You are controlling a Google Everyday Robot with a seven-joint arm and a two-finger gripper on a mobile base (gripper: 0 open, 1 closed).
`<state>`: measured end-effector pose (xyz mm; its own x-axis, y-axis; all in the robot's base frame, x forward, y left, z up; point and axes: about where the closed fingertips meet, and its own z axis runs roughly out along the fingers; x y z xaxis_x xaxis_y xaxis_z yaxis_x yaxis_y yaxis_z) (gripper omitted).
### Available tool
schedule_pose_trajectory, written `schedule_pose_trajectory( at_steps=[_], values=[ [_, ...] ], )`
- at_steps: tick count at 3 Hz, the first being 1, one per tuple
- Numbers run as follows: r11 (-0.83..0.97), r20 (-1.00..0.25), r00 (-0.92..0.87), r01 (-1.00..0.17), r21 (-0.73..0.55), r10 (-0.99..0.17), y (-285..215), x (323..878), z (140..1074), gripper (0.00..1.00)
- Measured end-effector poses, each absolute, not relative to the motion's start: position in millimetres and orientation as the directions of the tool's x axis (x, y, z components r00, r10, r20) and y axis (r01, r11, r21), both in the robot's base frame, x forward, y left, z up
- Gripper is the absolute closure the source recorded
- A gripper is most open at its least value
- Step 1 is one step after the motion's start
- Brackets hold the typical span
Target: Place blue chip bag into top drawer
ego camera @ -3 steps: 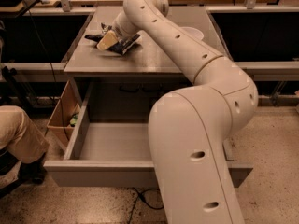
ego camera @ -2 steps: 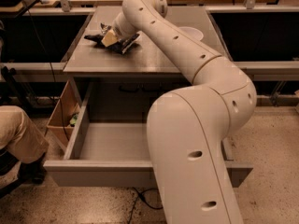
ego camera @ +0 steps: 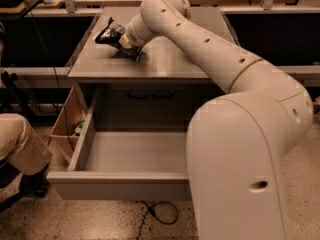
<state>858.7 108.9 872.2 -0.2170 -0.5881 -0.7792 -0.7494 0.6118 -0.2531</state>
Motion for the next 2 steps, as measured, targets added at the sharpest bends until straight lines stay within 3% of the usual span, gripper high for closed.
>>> schedule_pose_trajectory(
  at_steps=[1, 2],
  values=[
    [0.564, -0.795, -0.190, -0.797, -0.218, -0.576, 93.6, 812.4, 884.7, 1.00],
    [0.489, -0.856, -0.149, -0.862, -0.132, -0.495, 74.9, 755.4, 908.8, 1.00]
  ],
)
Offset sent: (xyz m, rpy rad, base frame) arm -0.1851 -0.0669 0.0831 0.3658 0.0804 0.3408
